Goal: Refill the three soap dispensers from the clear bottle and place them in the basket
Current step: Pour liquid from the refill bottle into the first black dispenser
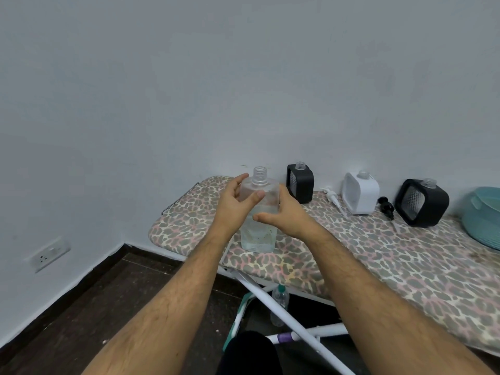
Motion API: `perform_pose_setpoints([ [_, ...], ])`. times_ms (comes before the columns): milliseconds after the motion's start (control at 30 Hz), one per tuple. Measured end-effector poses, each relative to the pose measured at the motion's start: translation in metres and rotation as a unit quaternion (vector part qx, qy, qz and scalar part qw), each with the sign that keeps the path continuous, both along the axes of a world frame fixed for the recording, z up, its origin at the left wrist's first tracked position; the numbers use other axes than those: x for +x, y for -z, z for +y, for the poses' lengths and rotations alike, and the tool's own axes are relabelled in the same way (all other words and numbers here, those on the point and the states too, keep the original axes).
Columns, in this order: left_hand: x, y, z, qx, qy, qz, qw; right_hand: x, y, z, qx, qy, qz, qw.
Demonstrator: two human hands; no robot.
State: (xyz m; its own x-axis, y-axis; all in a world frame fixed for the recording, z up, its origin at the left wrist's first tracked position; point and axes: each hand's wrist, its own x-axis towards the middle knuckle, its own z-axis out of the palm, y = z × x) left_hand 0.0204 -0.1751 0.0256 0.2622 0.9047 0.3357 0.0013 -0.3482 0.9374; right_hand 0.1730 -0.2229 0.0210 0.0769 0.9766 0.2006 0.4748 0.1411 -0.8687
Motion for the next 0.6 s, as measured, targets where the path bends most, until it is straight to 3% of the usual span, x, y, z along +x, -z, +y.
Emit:
perform_pose_setpoints([
  [200,0.005,0.006,0.006,-0.006,0.022,0.002,1.000,0.015,-0.003,0.004,-0.061,-0.062,0.026,0.996],
  [333,0.014,0.007,0.004,-0.011,0.011,-0.018,1.000,0.036,0.001,0.011,-0.143,-0.082,-0.028,0.986],
  [500,0.019,0.016,0.006,-0.006,-0.003,-0.043,0.999,0.056,0.008,0.017,-0.054,0.136,-0.070,0.987],
  [600,0.019,0.018,0.006,0.006,-0.013,-0.041,0.999,0.063,0.014,0.026,-0.034,0.207,-0.047,0.977],
])
